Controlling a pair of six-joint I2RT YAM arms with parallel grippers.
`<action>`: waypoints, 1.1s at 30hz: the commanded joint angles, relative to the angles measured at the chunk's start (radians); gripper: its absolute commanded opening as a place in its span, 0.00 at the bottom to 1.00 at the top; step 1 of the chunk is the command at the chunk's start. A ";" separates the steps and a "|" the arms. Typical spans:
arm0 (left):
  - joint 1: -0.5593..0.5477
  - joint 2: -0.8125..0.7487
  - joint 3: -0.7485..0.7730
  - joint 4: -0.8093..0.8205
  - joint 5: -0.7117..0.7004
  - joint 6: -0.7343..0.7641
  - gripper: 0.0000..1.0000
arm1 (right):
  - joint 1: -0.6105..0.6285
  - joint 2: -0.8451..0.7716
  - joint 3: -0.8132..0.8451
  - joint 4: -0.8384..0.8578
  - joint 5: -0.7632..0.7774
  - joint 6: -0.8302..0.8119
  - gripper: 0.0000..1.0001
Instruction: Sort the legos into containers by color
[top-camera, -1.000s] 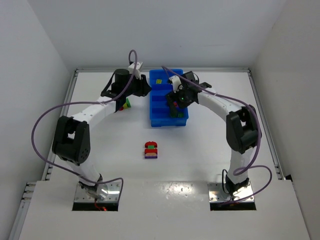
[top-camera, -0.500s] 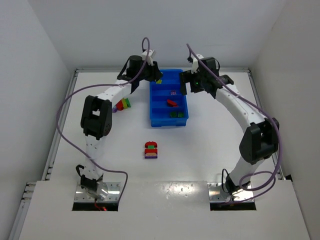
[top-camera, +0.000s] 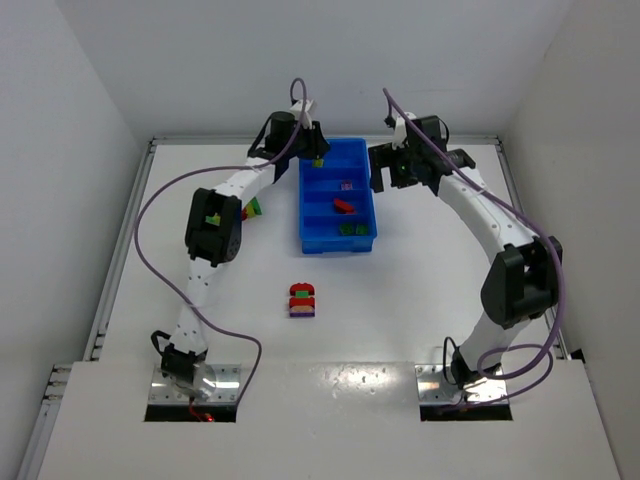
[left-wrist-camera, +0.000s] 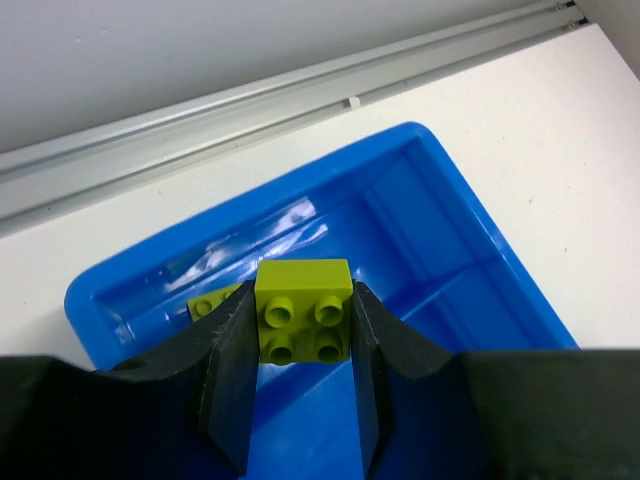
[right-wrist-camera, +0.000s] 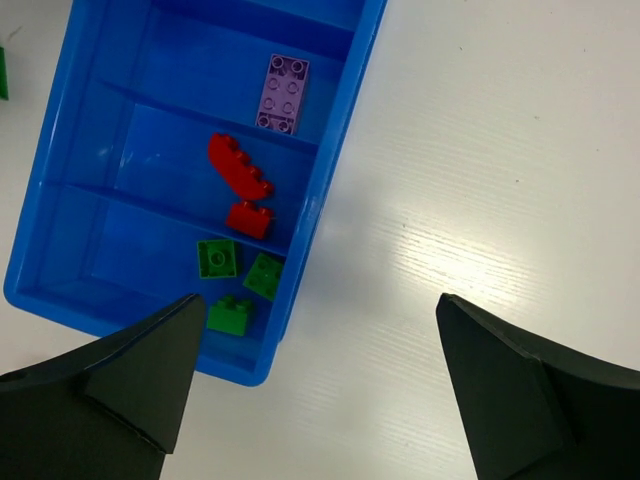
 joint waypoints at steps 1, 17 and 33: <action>-0.001 0.034 0.090 0.004 -0.005 -0.013 0.01 | -0.001 -0.007 0.024 0.004 0.005 -0.030 0.96; -0.001 -0.012 0.066 0.030 0.118 -0.054 0.62 | -0.011 -0.027 -0.036 0.004 -0.053 -0.042 0.75; 0.143 -0.674 -0.406 0.083 0.392 -0.325 0.99 | 0.035 -0.363 -0.363 0.048 -0.296 -0.223 0.65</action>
